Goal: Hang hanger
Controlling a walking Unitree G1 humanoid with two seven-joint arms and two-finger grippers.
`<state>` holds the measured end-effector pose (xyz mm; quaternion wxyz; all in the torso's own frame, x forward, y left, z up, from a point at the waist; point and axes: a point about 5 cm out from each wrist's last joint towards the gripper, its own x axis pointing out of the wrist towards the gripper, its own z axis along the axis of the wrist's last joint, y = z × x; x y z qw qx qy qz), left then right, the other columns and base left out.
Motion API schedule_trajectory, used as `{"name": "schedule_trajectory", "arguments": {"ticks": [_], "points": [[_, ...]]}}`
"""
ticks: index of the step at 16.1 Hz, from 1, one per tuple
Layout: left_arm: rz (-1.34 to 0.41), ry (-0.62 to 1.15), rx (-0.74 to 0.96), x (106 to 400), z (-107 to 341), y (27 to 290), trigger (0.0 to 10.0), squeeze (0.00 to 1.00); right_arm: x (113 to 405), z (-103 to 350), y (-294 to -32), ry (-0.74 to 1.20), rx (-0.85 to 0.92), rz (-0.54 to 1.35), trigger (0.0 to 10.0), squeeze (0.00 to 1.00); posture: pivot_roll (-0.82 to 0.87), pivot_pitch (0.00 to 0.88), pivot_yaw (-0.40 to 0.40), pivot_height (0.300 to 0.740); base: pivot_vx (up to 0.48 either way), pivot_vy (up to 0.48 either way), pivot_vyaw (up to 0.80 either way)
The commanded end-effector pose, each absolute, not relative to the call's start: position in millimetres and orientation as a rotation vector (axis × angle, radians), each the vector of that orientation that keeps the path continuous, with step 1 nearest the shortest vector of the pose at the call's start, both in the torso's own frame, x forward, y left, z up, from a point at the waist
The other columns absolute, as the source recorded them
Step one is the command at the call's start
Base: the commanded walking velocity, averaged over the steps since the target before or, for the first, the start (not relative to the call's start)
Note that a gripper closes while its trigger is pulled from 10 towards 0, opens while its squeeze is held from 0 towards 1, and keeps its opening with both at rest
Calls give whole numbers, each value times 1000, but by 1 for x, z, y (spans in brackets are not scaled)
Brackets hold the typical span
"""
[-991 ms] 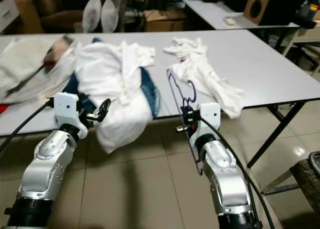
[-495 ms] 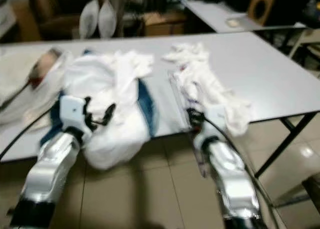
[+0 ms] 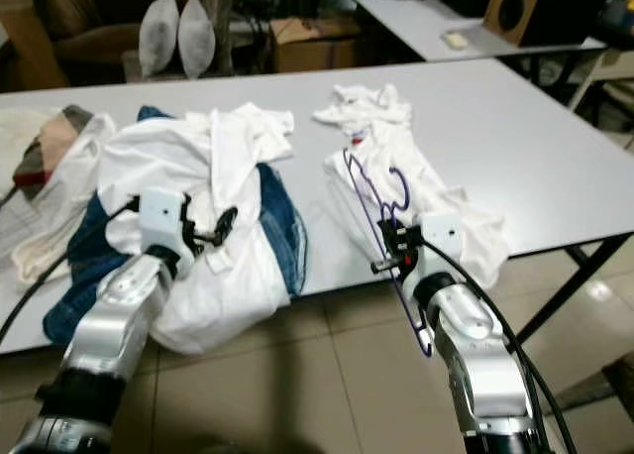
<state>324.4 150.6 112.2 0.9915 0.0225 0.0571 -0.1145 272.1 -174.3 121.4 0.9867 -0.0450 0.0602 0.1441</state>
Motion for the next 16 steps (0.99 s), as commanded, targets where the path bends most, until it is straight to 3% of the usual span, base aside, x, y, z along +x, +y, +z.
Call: {"name": "schedule_trajectory", "arguments": {"ticks": [1, 2, 3, 6, 16], "points": [[-209, 107, 51, 331, 118, 154, 9647, 0, 272, 123, -172, 114, -79, 302, 10000, 0, -34, 0, 10, 740, 0, 0, 0], [-225, 111, 20, 334, 119, 153, 2627, 0, 270, 120, -169, 121, -77, 306, 10000, 0, -32, 0, 22, 740, 0, 0, 0], [-247, 111, -12, 336, 119, 151, 0, 0, 269, 118, -168, 126, -75, 307, 10000, 0, -36, 0, 32, 740, 0, 0, 0], [-307, 125, -83, 340, 118, 142, 0, 0, 264, 115, -167, 131, -65, 290, 10000, 0, -54, 0, 59, 740, 0, 0, 0], [-388, 154, -16, 353, 116, 128, 0, 0, 268, 119, -170, 125, -74, 269, 10000, 0, -49, 0, 42, 740, 0, 0, 0]]}}
